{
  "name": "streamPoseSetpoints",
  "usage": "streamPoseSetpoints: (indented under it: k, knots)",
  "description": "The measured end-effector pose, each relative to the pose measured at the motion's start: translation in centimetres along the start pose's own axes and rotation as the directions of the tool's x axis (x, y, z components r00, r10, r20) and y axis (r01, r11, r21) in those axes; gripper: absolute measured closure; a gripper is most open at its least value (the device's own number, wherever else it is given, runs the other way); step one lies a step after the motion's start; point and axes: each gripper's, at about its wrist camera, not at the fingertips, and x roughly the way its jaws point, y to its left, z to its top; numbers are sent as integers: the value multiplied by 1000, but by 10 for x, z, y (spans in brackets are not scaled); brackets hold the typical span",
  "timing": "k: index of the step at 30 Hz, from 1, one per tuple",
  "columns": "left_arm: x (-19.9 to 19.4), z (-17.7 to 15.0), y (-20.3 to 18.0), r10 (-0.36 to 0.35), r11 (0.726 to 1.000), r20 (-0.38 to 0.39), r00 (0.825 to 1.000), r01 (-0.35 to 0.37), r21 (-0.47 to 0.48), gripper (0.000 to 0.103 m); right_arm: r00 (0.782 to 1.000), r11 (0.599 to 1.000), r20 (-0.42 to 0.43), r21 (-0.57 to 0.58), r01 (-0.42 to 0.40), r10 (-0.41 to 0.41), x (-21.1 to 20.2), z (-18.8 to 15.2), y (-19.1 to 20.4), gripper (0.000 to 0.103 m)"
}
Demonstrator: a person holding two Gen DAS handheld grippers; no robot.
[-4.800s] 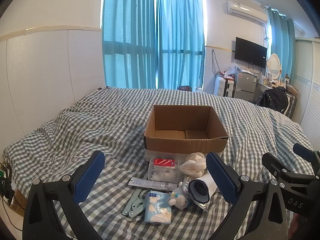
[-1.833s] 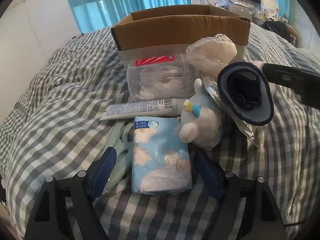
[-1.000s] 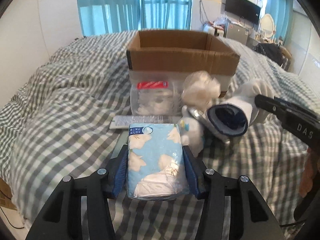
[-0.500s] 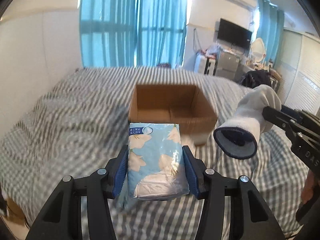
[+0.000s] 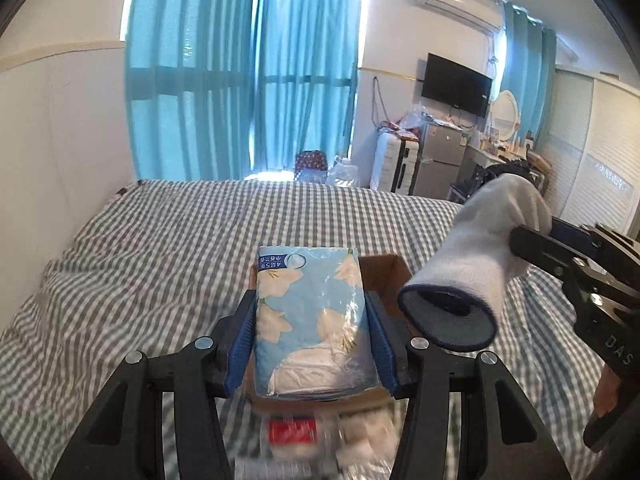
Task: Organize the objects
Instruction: 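Lower socks and tissue pack into the box and open both tools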
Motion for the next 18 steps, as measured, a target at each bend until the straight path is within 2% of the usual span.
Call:
streamPoseSetpoints:
  k: [6, 10, 12, 16, 18]
  knots:
    - [76, 3, 2, 16, 998, -60, 998, -12, 67, 50, 999, 1000, -48, -2, -14, 13, 79, 5, -11, 75]
    - [121, -11, 3, 55, 992, -94, 994, -44, 122, 50, 991, 999, -130, 4, -32, 32, 139, -12, -15, 75]
    - [143, -21, 6, 47, 991, -134, 990, -29, 131, 50, 985, 999, -162, 11, -50, 51, 162, -22, -16, 75]
    - [163, -32, 10, 27, 992, -170, 985, -6, 126, 50, 975, 998, -214, 27, -50, 54, 196, -44, -20, 74]
    - [165, -34, 12, 18, 992, -177, 984, 5, 124, 50, 974, 997, -216, 49, -57, 66, 199, -51, -23, 74]
